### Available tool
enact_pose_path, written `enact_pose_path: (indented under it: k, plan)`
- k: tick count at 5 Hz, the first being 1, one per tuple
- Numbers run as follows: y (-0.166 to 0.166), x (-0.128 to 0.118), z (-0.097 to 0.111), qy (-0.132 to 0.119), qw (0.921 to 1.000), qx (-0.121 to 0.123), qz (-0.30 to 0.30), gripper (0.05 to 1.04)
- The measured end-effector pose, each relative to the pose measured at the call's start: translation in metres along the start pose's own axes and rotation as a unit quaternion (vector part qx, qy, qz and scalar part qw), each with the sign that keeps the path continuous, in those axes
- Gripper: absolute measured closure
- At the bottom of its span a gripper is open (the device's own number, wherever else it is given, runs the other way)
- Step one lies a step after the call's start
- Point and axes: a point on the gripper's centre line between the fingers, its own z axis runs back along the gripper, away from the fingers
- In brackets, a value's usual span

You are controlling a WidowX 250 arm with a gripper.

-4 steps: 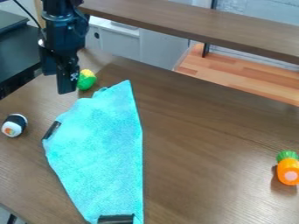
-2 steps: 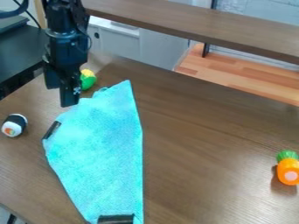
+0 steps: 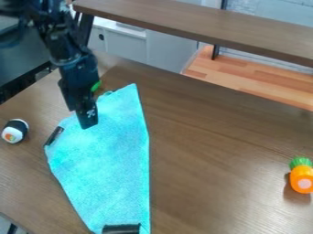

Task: Pick the blue cloth from the table

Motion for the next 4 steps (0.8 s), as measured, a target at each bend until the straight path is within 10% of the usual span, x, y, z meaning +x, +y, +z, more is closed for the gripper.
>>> enact_pose_path:
  k: [1,4]
  plan:
    - [-0.007,0.003,-0.015,-0.023,0.9995,0.0,-0.021,0.083]
    - [-0.027,0.012,-0.054,0.017,0.9978,0.016,-0.063,0.083]
